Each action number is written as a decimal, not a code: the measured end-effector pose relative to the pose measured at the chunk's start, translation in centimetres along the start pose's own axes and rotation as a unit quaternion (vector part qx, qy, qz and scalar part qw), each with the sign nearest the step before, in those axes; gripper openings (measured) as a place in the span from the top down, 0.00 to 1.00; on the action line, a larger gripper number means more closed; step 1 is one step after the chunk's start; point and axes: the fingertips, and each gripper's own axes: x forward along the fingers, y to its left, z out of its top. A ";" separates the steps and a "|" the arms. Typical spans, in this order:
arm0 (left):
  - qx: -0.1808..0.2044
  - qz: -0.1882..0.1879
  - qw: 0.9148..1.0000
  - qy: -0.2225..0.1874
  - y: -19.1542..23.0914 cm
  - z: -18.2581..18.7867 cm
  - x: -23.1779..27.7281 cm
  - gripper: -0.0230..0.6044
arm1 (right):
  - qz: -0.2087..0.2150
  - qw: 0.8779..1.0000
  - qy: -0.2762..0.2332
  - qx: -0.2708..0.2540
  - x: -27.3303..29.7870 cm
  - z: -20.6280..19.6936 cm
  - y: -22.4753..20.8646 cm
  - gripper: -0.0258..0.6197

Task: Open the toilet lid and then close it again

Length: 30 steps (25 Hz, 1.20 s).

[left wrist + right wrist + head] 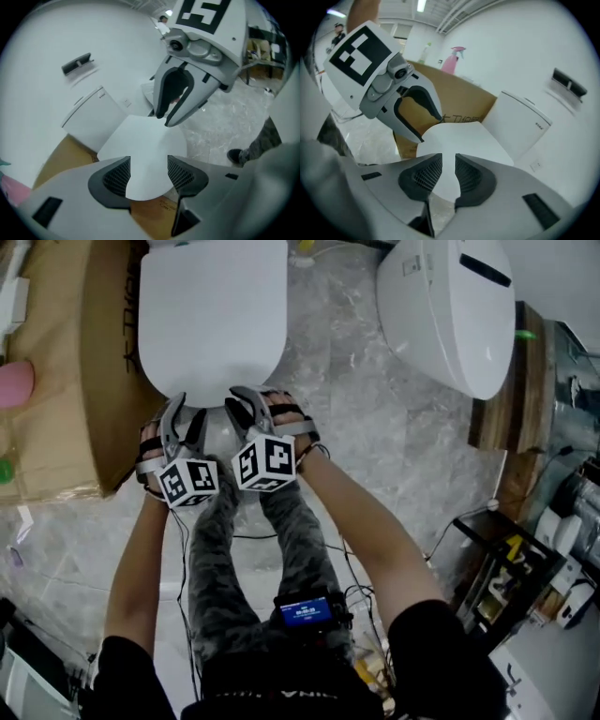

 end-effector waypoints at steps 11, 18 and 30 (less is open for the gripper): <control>-0.182 0.074 0.981 -0.007 18.8 12.1 -16.8 0.89 | -0.074 0.950 -0.062 0.297 -18.9 16.8 -18.2 0.91; -0.212 0.067 0.970 -0.099 23.3 19.6 -27.0 0.94 | -0.062 0.937 -0.129 0.320 -29.4 23.8 -22.0 0.92; -0.254 -0.040 0.934 -0.247 23.3 28.0 -31.9 0.95 | -0.042 0.921 -0.176 0.345 -33.2 25.0 -22.2 0.93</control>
